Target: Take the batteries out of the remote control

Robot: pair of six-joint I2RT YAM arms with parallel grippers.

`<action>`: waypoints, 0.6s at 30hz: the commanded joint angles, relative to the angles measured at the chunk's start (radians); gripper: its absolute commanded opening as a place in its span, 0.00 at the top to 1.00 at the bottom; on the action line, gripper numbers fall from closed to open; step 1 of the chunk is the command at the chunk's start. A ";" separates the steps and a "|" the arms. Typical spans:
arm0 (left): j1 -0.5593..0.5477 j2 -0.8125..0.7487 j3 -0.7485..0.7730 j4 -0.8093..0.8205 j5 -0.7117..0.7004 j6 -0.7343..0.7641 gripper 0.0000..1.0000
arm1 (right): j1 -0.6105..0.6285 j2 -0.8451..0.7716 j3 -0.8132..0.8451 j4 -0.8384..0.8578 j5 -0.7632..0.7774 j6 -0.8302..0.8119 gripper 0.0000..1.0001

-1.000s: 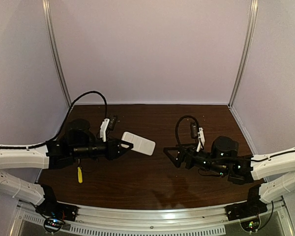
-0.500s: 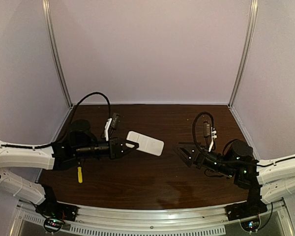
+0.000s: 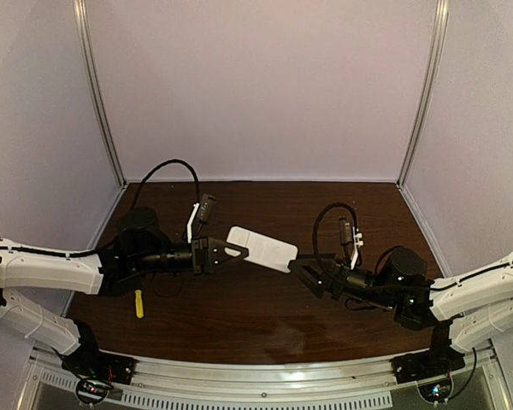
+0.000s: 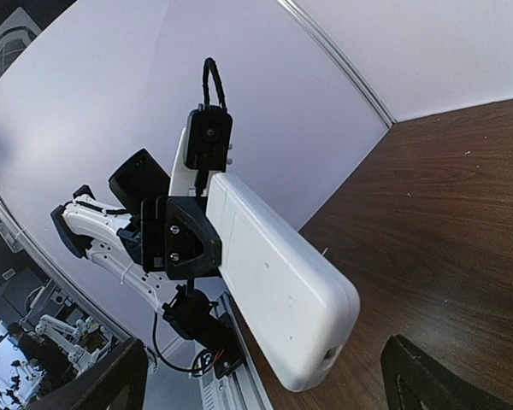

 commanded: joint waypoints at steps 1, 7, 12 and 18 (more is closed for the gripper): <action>-0.003 0.013 -0.009 0.119 0.055 -0.029 1.00 | -0.006 0.057 0.010 0.128 -0.090 0.000 0.05; -0.003 0.047 -0.015 0.178 0.088 -0.055 1.00 | -0.009 0.083 0.017 0.177 -0.129 -0.027 0.13; -0.003 0.084 -0.021 0.231 0.116 -0.089 1.00 | -0.010 0.105 0.022 0.194 -0.143 -0.037 0.21; -0.017 0.127 -0.005 0.275 0.146 -0.102 1.00 | -0.015 0.134 0.031 0.217 -0.166 -0.038 0.32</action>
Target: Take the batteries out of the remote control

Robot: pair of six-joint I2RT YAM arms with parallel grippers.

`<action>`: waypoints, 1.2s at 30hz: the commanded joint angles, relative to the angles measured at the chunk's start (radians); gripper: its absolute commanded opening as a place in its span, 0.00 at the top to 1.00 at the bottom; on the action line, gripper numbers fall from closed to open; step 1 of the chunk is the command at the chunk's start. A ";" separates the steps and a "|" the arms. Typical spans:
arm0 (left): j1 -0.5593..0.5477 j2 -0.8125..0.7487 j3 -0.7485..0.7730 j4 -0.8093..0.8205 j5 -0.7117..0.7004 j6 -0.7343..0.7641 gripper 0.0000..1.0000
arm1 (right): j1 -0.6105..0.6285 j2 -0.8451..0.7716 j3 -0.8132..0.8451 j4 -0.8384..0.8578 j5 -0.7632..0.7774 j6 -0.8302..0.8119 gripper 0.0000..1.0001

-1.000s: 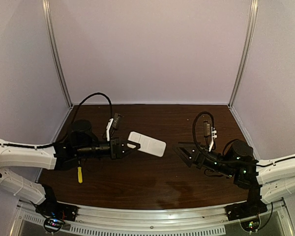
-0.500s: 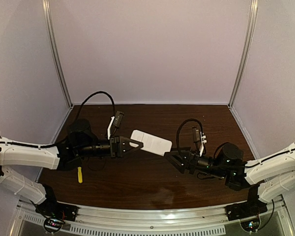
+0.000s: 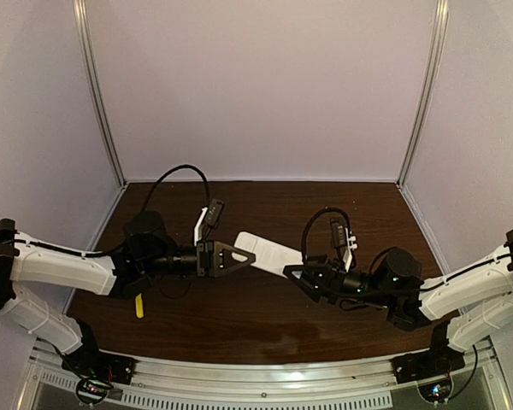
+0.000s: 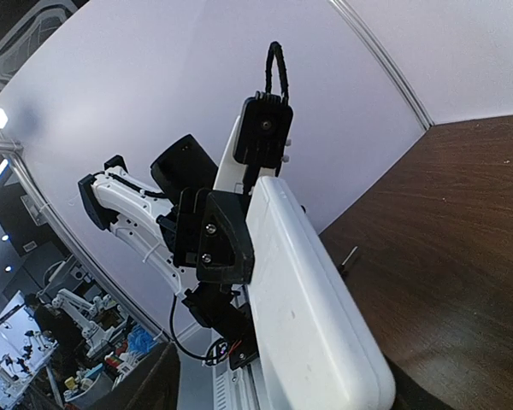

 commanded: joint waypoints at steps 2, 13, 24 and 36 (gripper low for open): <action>-0.025 0.037 0.019 0.090 0.044 -0.009 1.00 | -0.008 0.024 0.027 0.061 -0.049 -0.008 0.34; -0.048 0.079 0.050 0.078 0.038 -0.001 1.00 | -0.011 0.033 0.032 0.081 -0.070 0.000 0.47; -0.048 0.062 0.069 0.021 0.013 0.035 1.00 | -0.012 0.067 0.065 0.063 -0.107 0.040 0.53; -0.047 0.027 0.062 -0.011 -0.040 0.051 1.00 | -0.012 0.105 0.080 0.092 -0.135 0.079 0.53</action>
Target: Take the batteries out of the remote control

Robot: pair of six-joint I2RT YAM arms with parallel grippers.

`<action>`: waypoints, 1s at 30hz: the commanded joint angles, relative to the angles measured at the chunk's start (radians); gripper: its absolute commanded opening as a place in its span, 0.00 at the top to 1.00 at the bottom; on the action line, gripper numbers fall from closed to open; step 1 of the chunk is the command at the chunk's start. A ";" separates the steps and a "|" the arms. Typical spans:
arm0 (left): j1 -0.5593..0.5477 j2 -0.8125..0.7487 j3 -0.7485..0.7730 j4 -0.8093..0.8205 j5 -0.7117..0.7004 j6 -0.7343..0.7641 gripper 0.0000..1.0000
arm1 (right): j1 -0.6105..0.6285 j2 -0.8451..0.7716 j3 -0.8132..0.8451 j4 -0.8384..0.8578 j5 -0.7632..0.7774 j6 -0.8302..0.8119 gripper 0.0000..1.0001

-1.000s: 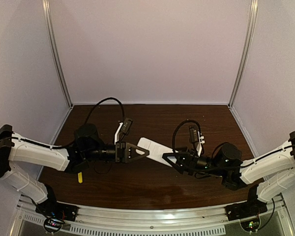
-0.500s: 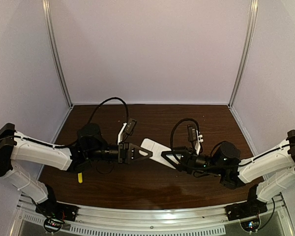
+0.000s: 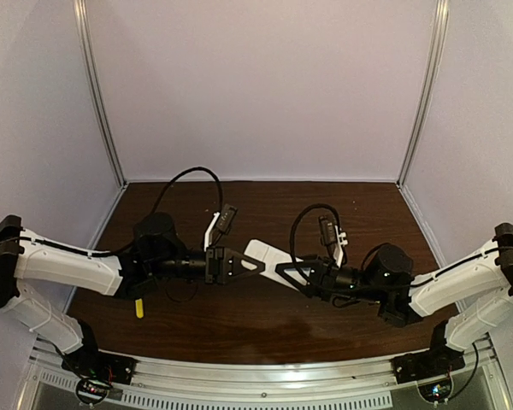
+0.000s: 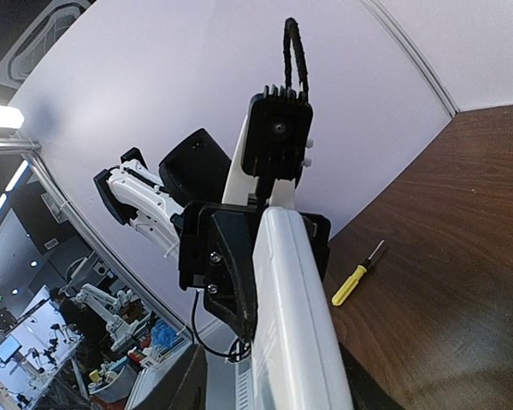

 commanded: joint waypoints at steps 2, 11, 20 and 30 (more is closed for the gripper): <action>0.000 -0.029 0.011 0.012 -0.058 0.023 1.00 | 0.000 0.016 0.023 0.033 -0.040 0.020 0.59; 0.000 -0.041 0.003 0.000 -0.068 0.025 1.00 | 0.000 0.010 0.022 0.032 -0.039 0.018 0.73; -0.001 -0.034 0.000 -0.011 -0.090 0.033 0.88 | 0.000 0.020 0.031 0.034 -0.057 0.030 1.00; 0.000 -0.059 -0.004 -0.099 -0.150 0.079 0.28 | 0.000 0.004 0.031 -0.007 -0.035 0.030 1.00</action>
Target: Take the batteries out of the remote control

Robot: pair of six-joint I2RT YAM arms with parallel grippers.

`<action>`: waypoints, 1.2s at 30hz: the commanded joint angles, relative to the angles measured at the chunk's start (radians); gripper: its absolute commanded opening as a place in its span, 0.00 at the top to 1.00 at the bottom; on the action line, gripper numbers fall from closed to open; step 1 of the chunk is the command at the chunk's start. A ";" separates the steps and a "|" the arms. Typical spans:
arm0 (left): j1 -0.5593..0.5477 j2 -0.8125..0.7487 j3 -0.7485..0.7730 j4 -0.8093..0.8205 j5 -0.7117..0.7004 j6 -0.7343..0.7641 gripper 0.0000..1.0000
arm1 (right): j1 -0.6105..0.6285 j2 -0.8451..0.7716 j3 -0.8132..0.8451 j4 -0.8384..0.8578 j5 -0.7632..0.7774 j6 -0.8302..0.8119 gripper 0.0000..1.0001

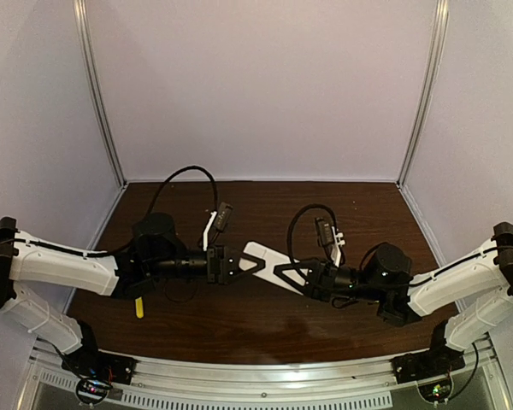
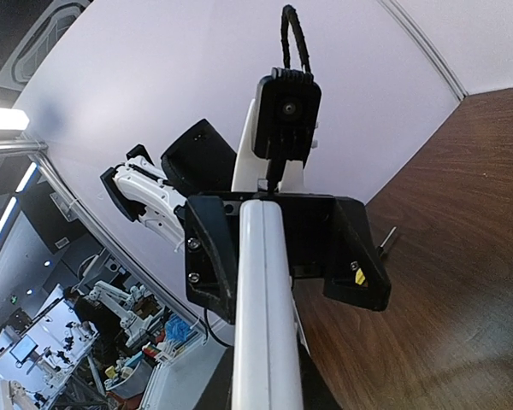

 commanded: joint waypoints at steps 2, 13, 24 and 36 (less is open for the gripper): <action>0.008 -0.038 -0.012 -0.036 -0.059 0.031 0.21 | 0.002 -0.016 0.021 -0.032 0.026 -0.026 1.00; 0.007 -0.150 -0.053 -0.208 -0.216 0.131 0.03 | 0.001 -0.045 0.022 -0.226 0.256 -0.041 1.00; 0.008 -0.189 0.010 -0.564 -0.603 0.254 0.03 | -0.013 0.046 0.036 -0.210 0.262 -0.008 1.00; 0.007 -0.217 0.065 -0.722 -0.868 0.321 0.03 | -0.046 0.186 0.073 -0.071 0.095 0.102 1.00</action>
